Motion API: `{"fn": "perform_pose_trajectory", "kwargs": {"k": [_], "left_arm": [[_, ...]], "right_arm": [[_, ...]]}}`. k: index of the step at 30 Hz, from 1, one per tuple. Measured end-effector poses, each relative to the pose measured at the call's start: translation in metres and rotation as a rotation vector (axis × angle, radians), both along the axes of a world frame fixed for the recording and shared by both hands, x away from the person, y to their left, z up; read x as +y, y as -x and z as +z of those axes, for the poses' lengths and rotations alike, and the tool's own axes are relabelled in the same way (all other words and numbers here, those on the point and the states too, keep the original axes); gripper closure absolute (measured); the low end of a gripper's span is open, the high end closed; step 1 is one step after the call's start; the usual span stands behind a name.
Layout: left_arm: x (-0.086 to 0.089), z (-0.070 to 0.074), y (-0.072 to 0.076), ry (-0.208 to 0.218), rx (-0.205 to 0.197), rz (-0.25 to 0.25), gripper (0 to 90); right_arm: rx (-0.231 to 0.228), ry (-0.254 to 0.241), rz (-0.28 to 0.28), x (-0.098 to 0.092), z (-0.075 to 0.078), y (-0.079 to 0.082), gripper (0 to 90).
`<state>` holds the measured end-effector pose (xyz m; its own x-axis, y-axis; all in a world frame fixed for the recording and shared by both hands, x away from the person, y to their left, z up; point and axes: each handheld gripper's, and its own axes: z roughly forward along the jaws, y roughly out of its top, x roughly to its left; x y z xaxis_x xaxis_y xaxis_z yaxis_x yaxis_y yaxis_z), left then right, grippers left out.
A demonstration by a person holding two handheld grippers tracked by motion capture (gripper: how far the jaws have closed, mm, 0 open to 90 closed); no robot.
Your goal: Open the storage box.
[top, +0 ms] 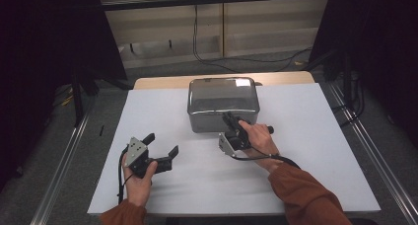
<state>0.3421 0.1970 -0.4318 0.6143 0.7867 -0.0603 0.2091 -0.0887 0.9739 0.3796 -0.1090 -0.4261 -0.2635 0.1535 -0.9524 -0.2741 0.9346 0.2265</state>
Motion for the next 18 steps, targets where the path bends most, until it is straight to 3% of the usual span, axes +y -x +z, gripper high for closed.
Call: {"fn": "perform_pose_trajectory", "kwargs": {"k": [7, 9, 18], "left_arm": [[-0.002, 0.002, -0.006, 0.007, 0.006, -0.020, 1.3], [-0.005, 0.002, -0.008, 0.027, 0.011, -0.019, 1.3], [-0.012, 0.008, -0.021, 0.002, -0.018, -0.046, 1.5]], "right_arm": [[-0.009, -0.014, -0.001, -0.001, 0.005, -0.001, 79.0], [-0.010, -0.011, 0.000, 0.000, 0.005, -0.001, 79.1], [-0.018, -0.029, -0.001, -0.001, 0.011, -0.002, 79.5]]}}
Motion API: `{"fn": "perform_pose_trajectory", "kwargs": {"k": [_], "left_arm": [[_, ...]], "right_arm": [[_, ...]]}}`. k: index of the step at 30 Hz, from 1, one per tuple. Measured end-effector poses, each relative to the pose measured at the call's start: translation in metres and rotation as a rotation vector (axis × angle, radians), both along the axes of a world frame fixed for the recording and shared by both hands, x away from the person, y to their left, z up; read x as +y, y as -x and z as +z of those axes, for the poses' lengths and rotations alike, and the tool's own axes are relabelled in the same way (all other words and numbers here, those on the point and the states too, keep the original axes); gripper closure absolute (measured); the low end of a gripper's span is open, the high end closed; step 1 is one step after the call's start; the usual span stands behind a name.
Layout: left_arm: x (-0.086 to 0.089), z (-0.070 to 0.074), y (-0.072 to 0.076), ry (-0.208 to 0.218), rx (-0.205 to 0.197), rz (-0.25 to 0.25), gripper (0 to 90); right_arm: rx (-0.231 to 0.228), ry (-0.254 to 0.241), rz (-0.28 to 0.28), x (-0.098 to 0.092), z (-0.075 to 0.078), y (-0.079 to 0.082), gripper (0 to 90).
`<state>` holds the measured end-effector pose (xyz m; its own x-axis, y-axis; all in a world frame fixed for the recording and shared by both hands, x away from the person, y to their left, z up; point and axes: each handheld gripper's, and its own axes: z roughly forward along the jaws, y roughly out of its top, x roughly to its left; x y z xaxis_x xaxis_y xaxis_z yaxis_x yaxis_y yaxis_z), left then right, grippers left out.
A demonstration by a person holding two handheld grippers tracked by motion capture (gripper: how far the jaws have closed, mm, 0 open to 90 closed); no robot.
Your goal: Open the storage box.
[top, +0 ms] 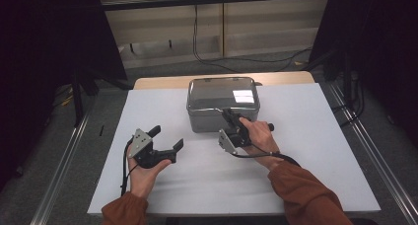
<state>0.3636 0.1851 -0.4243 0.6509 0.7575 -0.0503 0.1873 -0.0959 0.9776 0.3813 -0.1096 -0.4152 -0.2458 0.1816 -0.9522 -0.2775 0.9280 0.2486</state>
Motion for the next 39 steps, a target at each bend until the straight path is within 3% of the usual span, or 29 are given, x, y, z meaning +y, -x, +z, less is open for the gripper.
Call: {"fn": "perform_pose_trajectory", "kwargs": {"k": [4, 7, 8, 21, 27, 35, 39], "left_arm": [[-0.002, 0.003, -0.006, 0.018, -0.006, -0.001, 1.4], [-0.004, 0.005, -0.010, 0.018, -0.016, -0.006, 1.9], [-0.004, 0.006, -0.012, -0.002, -0.022, -0.010, 1.9], [-0.018, 0.018, -0.041, 0.004, -0.060, -0.011, 2.5], [-0.028, 0.018, -0.055, -0.043, -0.075, -0.020, 3.9], [-0.039, 0.017, -0.069, -0.074, -0.088, -0.017, 4.1], [-0.040, 0.017, -0.076, -0.062, -0.093, -0.011, 4.4]], "right_arm": [[-0.002, -0.002, 0.002, 0.000, 0.000, 0.000, 79.5], [-0.004, -0.011, 0.001, 0.000, 0.001, 0.000, 79.5], [-0.004, -0.013, -0.002, -0.001, 0.002, 0.000, 79.6], [-0.017, -0.030, 0.003, -0.001, 0.010, -0.002, 80.1], [-0.025, -0.033, 0.004, -0.001, 0.016, -0.004, 80.8], [-0.029, -0.043, 0.005, -0.002, 0.021, -0.006, 81.0], [-0.029, -0.054, 0.002, -0.002, 0.025, -0.007, 81.2]]}}
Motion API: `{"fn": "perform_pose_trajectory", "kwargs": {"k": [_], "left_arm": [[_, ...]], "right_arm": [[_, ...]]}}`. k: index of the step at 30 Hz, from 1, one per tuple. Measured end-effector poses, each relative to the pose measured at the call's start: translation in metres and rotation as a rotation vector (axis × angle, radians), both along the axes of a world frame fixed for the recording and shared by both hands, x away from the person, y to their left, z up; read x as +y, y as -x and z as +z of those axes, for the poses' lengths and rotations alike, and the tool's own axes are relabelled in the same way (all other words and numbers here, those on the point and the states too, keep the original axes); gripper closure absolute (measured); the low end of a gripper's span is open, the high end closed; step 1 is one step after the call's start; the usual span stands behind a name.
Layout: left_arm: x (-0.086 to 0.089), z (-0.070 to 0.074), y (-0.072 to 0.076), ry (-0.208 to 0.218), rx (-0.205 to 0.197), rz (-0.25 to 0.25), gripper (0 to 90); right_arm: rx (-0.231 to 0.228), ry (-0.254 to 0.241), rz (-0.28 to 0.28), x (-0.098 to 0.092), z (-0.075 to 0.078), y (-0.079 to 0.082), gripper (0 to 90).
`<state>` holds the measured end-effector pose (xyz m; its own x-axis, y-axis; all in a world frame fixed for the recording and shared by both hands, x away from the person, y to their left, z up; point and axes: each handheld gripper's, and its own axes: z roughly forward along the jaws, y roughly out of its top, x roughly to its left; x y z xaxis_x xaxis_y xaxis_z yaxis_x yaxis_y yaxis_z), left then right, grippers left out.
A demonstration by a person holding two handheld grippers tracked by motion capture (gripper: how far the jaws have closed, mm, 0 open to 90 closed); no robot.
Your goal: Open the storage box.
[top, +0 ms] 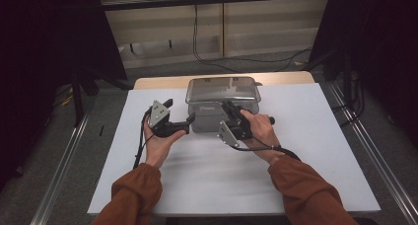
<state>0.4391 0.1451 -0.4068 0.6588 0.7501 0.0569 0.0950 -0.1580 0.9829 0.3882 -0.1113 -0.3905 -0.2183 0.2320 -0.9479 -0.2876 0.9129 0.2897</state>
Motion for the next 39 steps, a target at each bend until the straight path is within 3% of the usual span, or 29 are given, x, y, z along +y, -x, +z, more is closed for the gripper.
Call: {"fn": "perform_pose_trajectory", "kwargs": {"k": [16, 21, 28, 39], "left_arm": [[-0.016, -0.001, -0.021, -0.007, -0.058, 0.002, 10.2], [-0.023, 0.005, -0.025, -0.009, -0.082, -0.003, 13.9], [-0.027, 0.006, -0.026, -0.013, -0.118, -0.020, 26.9], [-0.027, 0.004, -0.026, -0.074, -0.170, -0.015, 41.2]], "right_arm": [[-0.004, -0.032, 0.005, -0.001, 0.012, -0.006, 81.4], [-0.002, -0.038, 0.004, -0.001, 0.015, -0.007, 81.2], [0.000, -0.042, 0.003, 0.000, 0.014, -0.007, 81.0], [0.015, -0.051, 0.003, 0.000, 0.006, -0.004, 79.8]]}}
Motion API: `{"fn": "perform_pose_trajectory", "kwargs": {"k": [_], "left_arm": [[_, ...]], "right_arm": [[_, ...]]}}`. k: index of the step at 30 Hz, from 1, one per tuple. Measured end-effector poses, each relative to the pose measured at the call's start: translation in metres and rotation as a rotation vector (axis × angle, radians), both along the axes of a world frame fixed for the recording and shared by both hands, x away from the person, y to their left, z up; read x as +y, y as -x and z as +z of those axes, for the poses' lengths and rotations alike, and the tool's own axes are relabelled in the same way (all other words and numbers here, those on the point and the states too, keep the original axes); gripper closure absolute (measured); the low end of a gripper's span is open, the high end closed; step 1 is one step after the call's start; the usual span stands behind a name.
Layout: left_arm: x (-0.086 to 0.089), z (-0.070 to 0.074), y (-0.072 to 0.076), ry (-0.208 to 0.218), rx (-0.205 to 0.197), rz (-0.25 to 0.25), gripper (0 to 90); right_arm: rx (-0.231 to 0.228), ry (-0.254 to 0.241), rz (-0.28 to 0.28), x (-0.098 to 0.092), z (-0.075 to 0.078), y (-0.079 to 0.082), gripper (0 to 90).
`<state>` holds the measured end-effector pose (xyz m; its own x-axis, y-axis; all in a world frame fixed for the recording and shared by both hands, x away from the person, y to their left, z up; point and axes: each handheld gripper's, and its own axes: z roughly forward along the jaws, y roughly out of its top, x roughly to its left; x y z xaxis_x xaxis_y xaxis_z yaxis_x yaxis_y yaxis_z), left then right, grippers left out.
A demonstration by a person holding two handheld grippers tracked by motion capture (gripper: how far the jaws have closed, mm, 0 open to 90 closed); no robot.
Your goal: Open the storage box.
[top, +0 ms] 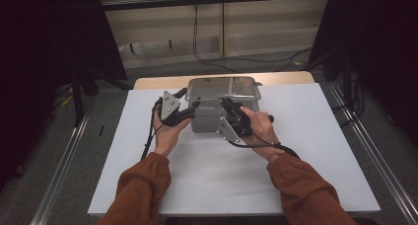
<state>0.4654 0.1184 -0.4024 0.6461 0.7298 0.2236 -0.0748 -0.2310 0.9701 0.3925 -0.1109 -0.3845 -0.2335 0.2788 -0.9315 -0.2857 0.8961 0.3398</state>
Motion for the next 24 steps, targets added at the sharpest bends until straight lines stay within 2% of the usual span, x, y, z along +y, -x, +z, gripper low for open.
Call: {"fn": "perform_pose_trajectory", "kwargs": {"k": [4, 7, 10, 12, 14, 17, 20, 22, 24], "left_arm": [[0.001, 0.001, 0.000, 0.010, 0.001, -0.001, 44.4], [0.002, 0.000, 0.000, -0.007, -0.001, -0.001, 45.2], [0.001, 0.000, 0.000, 0.002, -0.003, -0.001, 45.3], [0.002, 0.001, 0.000, -0.001, -0.004, -0.002, 45.9], [0.002, 0.001, 0.000, -0.002, -0.006, 0.001, 46.1], [0.002, 0.002, 0.000, -0.002, -0.006, -0.001, 46.1], [0.002, 0.002, 0.000, -0.001, -0.008, -0.002, 46.5], [0.002, 0.002, 0.000, -0.003, -0.008, -0.001, 46.6], [0.002, 0.002, 0.000, -0.002, -0.008, -0.001, 46.6]], "right_arm": [[0.005, -0.021, 0.006, -0.001, 0.000, 0.000, 78.9], [0.024, -0.047, 0.015, -0.003, 0.000, -0.002, 75.7], [0.031, -0.064, 0.014, -0.003, 0.000, -0.002, 72.7], [0.059, -0.115, 0.020, -0.005, -0.001, -0.003, 67.6], [0.070, -0.129, 0.019, -0.006, -0.001, -0.004, 65.6], [0.105, -0.202, 0.010, -0.010, -0.001, -0.006, 58.6], [0.164, -0.296, -0.011, -0.016, -0.002, -0.009, 45.5], [0.205, -0.338, -0.021, -0.020, -0.002, -0.012, 36.4], [0.234, -0.364, -0.032, -0.023, -0.002, -0.014, 32.8]]}}
